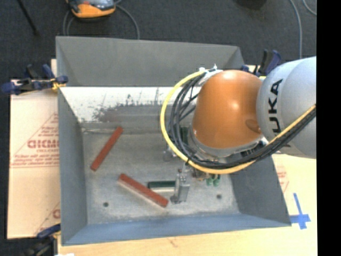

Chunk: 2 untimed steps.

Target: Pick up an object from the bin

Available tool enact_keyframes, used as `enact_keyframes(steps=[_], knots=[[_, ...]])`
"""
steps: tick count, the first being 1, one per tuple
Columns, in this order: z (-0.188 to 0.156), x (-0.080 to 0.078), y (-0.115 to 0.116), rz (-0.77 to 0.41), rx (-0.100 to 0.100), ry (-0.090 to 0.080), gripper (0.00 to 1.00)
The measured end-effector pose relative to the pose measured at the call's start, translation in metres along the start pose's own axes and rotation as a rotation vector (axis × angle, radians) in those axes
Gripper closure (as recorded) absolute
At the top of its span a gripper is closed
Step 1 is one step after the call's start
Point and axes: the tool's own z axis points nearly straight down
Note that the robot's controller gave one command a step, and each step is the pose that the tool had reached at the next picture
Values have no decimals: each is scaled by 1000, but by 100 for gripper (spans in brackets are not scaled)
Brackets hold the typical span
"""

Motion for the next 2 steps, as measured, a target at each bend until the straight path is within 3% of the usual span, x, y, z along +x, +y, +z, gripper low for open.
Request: enact_keyframes(steps=[1, 2], knots=[[61, -27, 16, 3, -1, -7, 0], [75, -30, 18, 5, -1, -5, 0]])
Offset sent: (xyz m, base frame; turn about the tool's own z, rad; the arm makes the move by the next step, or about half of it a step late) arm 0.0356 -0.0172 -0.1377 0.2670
